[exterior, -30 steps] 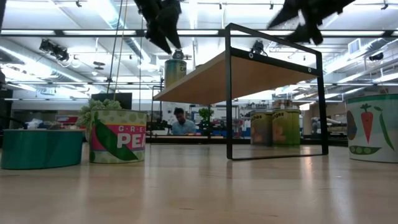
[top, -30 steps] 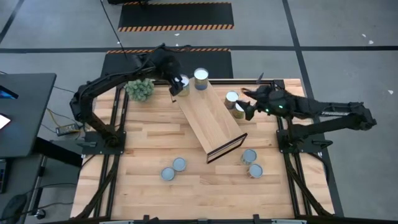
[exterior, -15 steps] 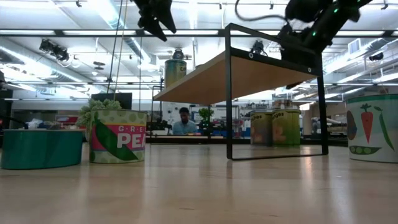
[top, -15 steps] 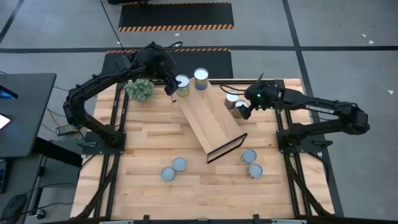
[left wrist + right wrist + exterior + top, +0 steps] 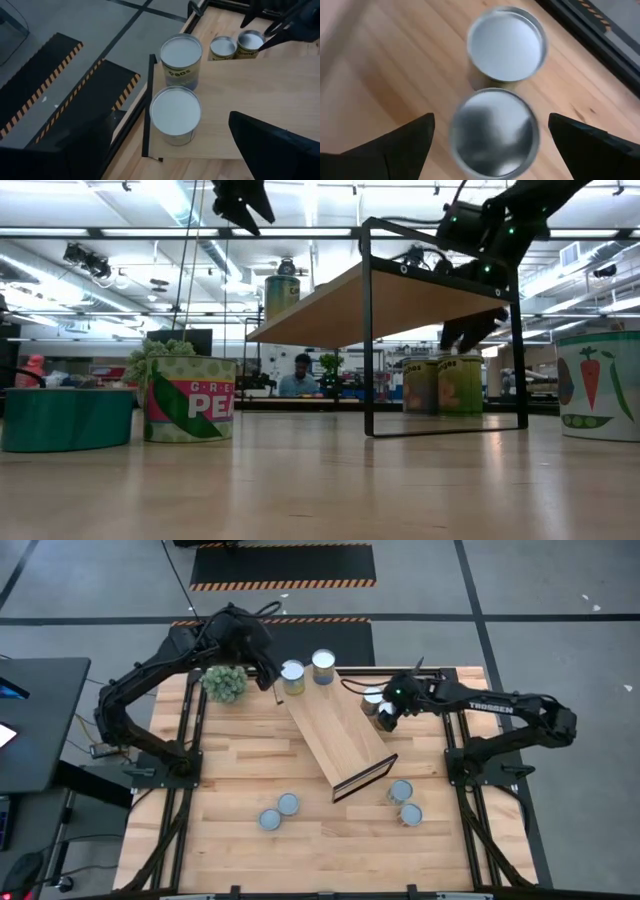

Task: Pick and place cans onto a shelf
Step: Put the canned oranges on the shelf

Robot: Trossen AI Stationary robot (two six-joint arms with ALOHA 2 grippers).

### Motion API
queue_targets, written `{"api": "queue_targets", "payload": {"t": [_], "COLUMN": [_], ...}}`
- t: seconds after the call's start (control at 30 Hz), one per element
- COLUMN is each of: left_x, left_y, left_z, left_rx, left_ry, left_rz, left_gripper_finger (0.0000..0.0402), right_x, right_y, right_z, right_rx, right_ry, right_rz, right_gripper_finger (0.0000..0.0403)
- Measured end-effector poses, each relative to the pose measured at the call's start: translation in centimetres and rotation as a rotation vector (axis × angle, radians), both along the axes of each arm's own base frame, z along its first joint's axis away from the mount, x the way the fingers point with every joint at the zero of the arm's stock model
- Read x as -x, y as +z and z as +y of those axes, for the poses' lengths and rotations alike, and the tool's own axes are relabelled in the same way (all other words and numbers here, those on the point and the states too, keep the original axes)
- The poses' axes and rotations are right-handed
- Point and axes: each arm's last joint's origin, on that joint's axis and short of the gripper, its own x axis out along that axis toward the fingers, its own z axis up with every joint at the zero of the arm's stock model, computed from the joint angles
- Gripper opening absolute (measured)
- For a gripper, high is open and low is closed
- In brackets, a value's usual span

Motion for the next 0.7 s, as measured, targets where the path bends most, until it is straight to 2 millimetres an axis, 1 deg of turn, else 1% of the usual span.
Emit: {"api": "queue_targets", "payload": {"t": [0.2,0.53,0.63,0.7], "left_x": [0.8,1.0,1.0,1.0], "left_y": [0.3,0.2,0.2,0.2], "left_z": [0.1,0.0,0.0,0.0], "left_rx": [-0.004,0.000,0.000,-0.001], "left_ry": [0.015,0.008,0.009,0.008], "left_rz": [0.000,0.026,0.026,0.026], "left_gripper_finger": [0.0398,0.0398,0.0398,0.0398], "right_x": [-0.3,-0.9,-1.2,-1.3], "right_y": [-0.7,-2.7,-3.2,-3.5], "right_z": [-0.3,-0.9,-1.0,-1.1], "right_rx": [0.012,-0.088,-0.105,-0.109], "right_ry": [-0.011,-0.007,-0.009,-0.011], "right_rz": [0.049,0.097,0.107,0.118], "right_gripper_finger": [0.0400,0.0399,0.0386,0.0366]}}
